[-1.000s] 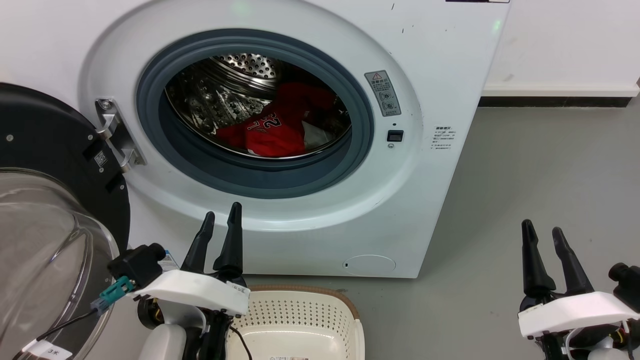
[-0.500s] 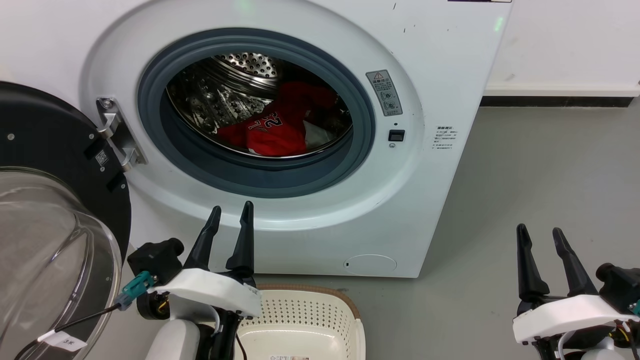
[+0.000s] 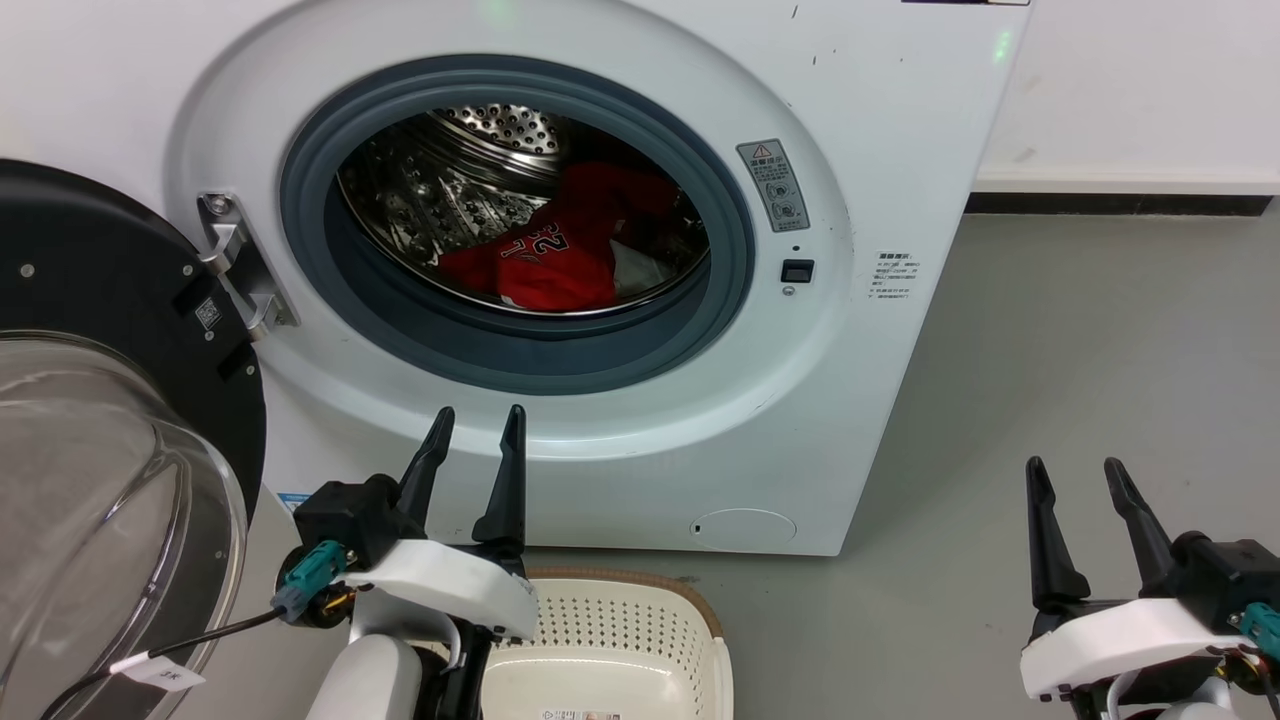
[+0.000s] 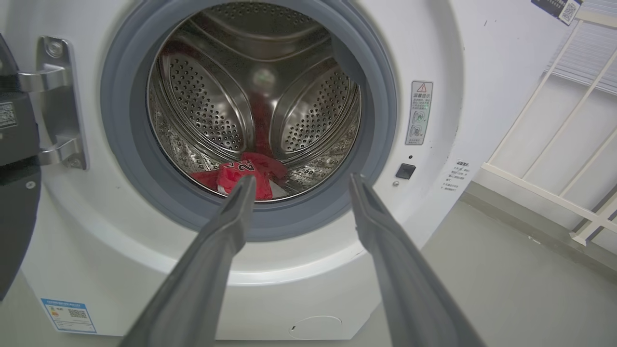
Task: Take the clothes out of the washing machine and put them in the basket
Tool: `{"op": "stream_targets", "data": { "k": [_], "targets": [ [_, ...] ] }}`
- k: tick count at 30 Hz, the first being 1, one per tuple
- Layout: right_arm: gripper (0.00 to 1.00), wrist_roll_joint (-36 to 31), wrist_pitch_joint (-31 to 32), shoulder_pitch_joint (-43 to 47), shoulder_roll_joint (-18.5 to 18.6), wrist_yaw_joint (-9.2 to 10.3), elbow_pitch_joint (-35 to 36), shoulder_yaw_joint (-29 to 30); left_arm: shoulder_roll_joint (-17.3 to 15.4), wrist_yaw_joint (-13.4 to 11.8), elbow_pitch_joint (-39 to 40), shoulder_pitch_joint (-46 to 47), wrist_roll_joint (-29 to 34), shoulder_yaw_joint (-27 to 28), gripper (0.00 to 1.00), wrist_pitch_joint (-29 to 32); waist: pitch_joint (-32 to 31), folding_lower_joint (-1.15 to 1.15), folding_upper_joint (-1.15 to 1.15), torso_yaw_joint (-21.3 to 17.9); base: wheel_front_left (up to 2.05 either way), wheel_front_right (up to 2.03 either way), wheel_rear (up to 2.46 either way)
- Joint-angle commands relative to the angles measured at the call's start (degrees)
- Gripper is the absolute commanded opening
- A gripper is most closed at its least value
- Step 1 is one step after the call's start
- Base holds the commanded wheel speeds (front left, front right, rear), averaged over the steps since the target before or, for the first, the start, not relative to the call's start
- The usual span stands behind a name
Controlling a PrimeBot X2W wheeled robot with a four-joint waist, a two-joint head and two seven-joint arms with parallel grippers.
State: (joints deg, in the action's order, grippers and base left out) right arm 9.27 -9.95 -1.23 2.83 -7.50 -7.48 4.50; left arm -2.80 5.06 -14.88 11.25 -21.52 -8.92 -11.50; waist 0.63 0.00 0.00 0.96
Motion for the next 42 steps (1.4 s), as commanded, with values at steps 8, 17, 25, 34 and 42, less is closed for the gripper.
{"op": "stream_targets", "data": {
  "k": [8,17,25,34,42],
  "targets": [
    [1.0,-4.9,-0.7,0.3,0.1,0.02,0.2,0.3,-0.1,-0.6,0.0,1.4,5.1,-0.9,1.0,-1.5,0.1,0.0,0.0,0.2,0.0,0.0,0.0],
    [1.0,-8.9,-0.8,0.8,0.1,0.02,0.1,0.6,-0.1,-1.1,-0.9,1.8,9.3,-1.4,1.0,-2.4,0.1,0.0,0.0,0.3,0.0,0.0,0.0],
    [1.0,-11.9,-1.1,1.0,0.1,0.02,0.3,0.6,-0.1,-1.6,-1.7,2.1,12.2,-2.1,1.0,-3.3,0.2,0.0,0.0,0.4,0.0,0.0,0.0],
    [1.0,-13.3,-1.5,1.1,0.1,0.02,-0.2,0.6,-0.1,-2.3,-2.5,1.8,13.3,-2.1,1.0,-3.8,0.0,0.0,0.0,0.4,0.0,0.0,0.0],
    [1.0,-12.9,-1.4,1.2,0.1,0.02,-0.5,0.5,-0.1,-2.6,-2.6,1.5,13.1,-2.0,1.0,-3.7,0.0,0.0,0.0,0.4,0.0,0.0,0.0]
  ]
}}
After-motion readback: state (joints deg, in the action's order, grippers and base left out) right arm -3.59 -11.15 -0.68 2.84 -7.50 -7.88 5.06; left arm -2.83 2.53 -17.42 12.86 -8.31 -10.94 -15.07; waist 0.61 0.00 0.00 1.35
